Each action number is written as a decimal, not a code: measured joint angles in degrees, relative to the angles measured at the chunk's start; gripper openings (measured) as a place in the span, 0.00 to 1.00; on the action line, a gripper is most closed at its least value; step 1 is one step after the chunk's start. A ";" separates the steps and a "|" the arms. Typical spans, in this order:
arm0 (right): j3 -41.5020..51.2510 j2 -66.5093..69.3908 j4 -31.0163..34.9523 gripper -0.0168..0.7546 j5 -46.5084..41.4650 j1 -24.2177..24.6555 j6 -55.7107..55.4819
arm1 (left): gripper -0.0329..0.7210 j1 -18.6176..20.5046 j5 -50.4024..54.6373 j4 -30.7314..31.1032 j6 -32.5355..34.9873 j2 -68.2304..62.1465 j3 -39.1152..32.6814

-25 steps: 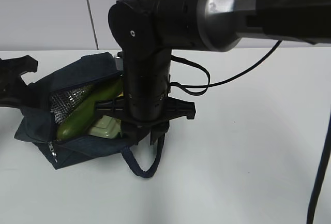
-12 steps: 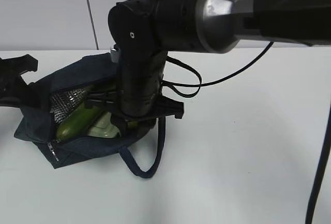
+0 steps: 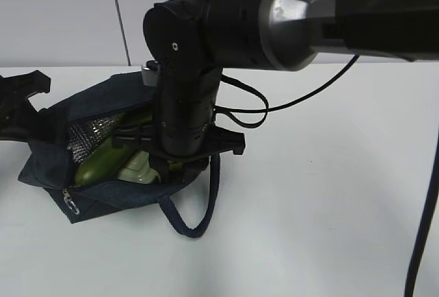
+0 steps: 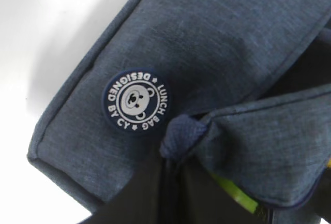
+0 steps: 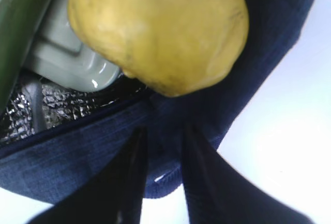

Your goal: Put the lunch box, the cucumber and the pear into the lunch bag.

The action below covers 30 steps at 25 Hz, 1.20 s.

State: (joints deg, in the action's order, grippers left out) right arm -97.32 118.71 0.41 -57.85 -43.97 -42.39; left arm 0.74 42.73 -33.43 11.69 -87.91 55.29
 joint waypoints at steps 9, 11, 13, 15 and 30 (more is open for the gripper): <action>0.00 -7.97 -4.83 0.27 -2.60 0.00 4.90 | 0.05 0.00 -0.41 0.85 0.00 0.00 0.00; 0.00 -10.15 -6.67 0.27 -4.12 0.00 5.60 | 0.05 0.00 -0.64 1.42 0.00 0.00 0.00; 0.00 -12.61 -7.64 0.27 -5.12 0.00 7.38 | 0.05 0.00 -0.83 1.70 0.00 0.00 0.00; 0.00 -14.29 -8.45 0.27 -5.98 0.00 10.64 | 0.05 0.00 -1.15 1.75 0.00 0.00 0.00; 0.00 -22.08 -29.32 0.27 -12.77 0.00 18.02 | 0.05 0.00 -1.33 1.93 0.15 0.00 0.00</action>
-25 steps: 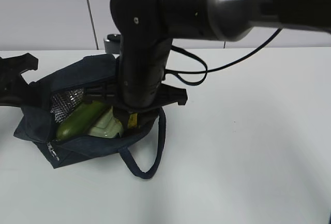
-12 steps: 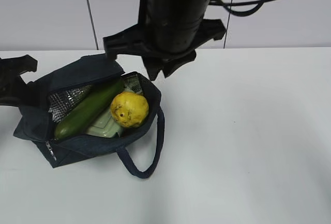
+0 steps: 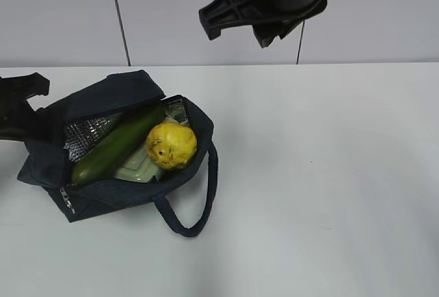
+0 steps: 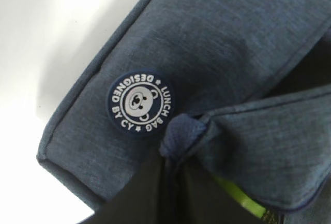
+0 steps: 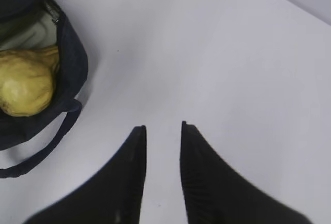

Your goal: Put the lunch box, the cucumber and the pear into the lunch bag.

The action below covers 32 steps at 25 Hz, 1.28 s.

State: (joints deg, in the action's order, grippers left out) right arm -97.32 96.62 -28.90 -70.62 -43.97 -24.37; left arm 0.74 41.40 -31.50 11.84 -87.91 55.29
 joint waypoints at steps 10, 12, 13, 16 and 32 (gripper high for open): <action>3.87 -6.81 -1.34 0.27 0.91 3.95 -5.68 | 0.05 0.00 0.00 0.00 0.00 0.00 0.00; 7.97 -9.37 -1.34 0.27 3.04 4.40 -8.61 | 0.05 0.00 0.00 0.00 0.05 0.00 0.00; 9.95 -10.93 -1.34 0.27 4.46 4.52 -10.13 | 0.05 0.00 0.00 0.00 0.05 0.00 0.00; 17.07 -15.29 -1.34 0.27 9.52 4.74 -14.41 | 0.05 0.00 0.00 0.00 0.05 0.00 0.00; 44.28 -21.02 6.23 0.27 43.36 4.86 -26.55 | 0.05 0.00 -0.07 0.01 0.29 0.00 0.00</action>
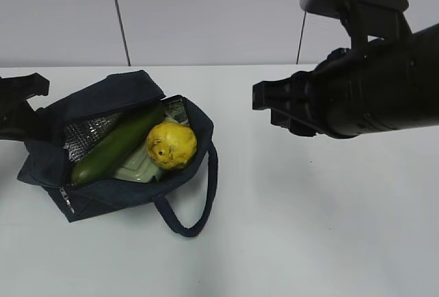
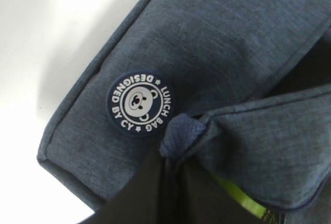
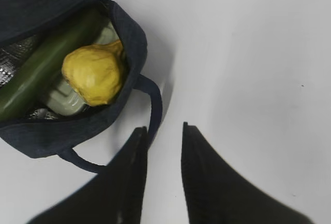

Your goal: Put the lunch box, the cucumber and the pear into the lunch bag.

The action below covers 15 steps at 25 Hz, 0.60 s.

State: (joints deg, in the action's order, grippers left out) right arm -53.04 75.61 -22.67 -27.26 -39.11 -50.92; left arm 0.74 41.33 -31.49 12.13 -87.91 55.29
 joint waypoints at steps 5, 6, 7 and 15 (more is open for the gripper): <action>0.05 2.86 -1.05 0.27 -4.08 0.00 -0.23 | 0.05 0.00 -0.14 0.05 0.44 0.00 0.00; 0.05 3.45 -1.31 0.27 -4.65 0.00 -0.23 | 0.05 0.00 -0.18 0.05 0.64 0.00 0.00; 0.05 3.92 -1.40 0.27 -4.91 0.00 -0.23 | 0.05 0.00 -0.18 0.05 0.79 0.00 0.00; 0.14 8.34 0.81 0.27 3.14 0.00 -0.23 | 0.05 0.00 -0.41 0.05 1.08 0.00 0.00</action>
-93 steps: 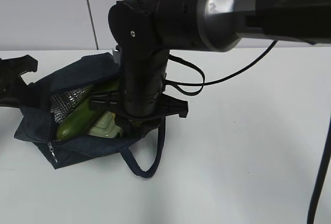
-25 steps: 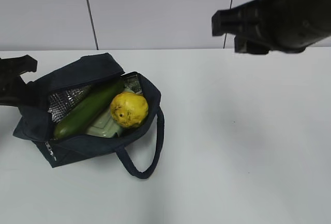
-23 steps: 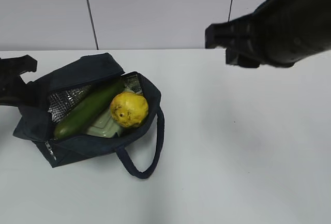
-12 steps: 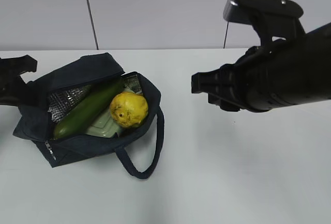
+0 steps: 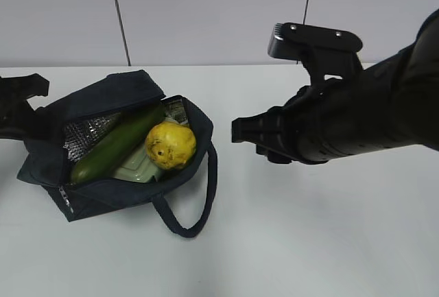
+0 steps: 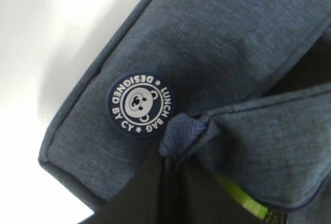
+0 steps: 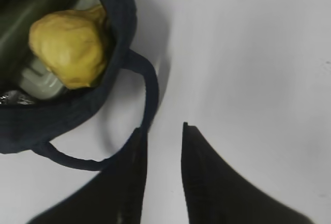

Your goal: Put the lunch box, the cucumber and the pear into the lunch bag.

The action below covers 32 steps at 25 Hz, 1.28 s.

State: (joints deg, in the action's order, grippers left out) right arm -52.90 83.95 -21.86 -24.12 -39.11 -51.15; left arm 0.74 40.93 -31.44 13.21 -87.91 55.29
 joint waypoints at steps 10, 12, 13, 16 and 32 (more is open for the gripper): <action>0.00 7.45 8.05 0.27 13.21 0.11 0.10 | 0.05 0.00 -0.22 0.00 0.00 0.00 0.00; 0.00 9.42 8.55 0.27 14.25 0.11 0.10 | 0.05 0.00 -0.30 -0.05 0.00 0.00 0.00; 0.00 10.41 8.56 0.27 14.76 0.11 0.10 | 0.05 0.00 -0.36 -0.05 0.00 0.00 0.00; 0.00 12.42 8.78 0.27 16.58 0.11 0.10 | 0.05 0.00 -0.48 -0.05 0.00 0.00 0.00; 0.00 13.62 8.55 0.41 24.12 0.11 0.10 | 0.05 0.00 -0.51 -0.17 0.00 0.00 0.00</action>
State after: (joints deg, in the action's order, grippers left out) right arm -52.90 97.58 -13.31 0.00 -39.00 -51.04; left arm 0.74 40.42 -31.61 13.21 -87.91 55.29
